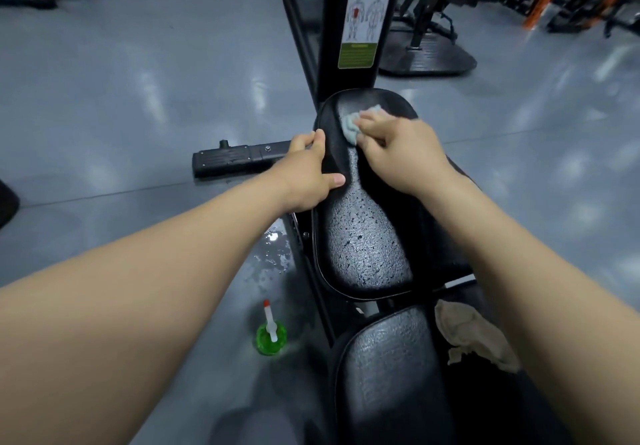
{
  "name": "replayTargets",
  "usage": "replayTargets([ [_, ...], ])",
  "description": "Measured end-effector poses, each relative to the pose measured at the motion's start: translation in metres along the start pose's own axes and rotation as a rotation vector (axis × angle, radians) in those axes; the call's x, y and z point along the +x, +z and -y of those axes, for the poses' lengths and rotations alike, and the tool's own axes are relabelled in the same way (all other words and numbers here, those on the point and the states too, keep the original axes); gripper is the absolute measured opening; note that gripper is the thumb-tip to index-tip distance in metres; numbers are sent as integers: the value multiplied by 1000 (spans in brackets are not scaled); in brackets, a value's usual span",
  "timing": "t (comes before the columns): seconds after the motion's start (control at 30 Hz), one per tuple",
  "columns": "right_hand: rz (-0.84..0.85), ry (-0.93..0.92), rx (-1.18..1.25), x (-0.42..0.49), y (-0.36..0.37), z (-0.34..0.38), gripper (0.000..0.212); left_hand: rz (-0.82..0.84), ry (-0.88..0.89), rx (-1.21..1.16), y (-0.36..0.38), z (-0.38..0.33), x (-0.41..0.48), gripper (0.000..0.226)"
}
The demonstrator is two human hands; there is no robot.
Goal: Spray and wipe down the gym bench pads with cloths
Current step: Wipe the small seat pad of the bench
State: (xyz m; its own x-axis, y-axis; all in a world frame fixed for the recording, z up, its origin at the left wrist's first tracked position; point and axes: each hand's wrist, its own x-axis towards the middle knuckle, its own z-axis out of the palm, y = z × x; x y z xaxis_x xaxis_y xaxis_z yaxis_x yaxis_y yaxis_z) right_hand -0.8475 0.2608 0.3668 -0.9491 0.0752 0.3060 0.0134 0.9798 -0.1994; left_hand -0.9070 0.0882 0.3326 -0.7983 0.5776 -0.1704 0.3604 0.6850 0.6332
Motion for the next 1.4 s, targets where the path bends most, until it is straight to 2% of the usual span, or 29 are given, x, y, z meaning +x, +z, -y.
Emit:
replayTargets([
  [0.13, -17, -28, 14, -12, 2, -4, 36, -5, 10, -26, 4, 2, 3, 88],
  [0.37, -17, 21, -21, 68, 11, 1, 39, 15, 14, 2, -2, 1, -4, 88],
  [0.67, -33, -150, 25, -25, 2, 16, 33, -25, 37, -43, 6, 9, -1, 88],
  [0.83, 19, -114, -46, 31, 5, 21, 36, -33, 36, -26, 5, 11, 1, 90],
  [1.0, 88, -78, -114, 71, 7, 29, 39, -35, -30, -8, 3, 4, -4, 90],
  [1.17, 139, -123, -82, 15, 4, 28, 38, -74, -195, -90, 10, 5, -3, 102],
  [1.3, 134, -126, 1, -16, -1, 33, 33, -143, -145, -140, 13, 13, -2, 68],
  [1.4, 147, -111, -46, 10, 3, 35, 33, -217, -126, -202, 13, 11, -14, 57],
])
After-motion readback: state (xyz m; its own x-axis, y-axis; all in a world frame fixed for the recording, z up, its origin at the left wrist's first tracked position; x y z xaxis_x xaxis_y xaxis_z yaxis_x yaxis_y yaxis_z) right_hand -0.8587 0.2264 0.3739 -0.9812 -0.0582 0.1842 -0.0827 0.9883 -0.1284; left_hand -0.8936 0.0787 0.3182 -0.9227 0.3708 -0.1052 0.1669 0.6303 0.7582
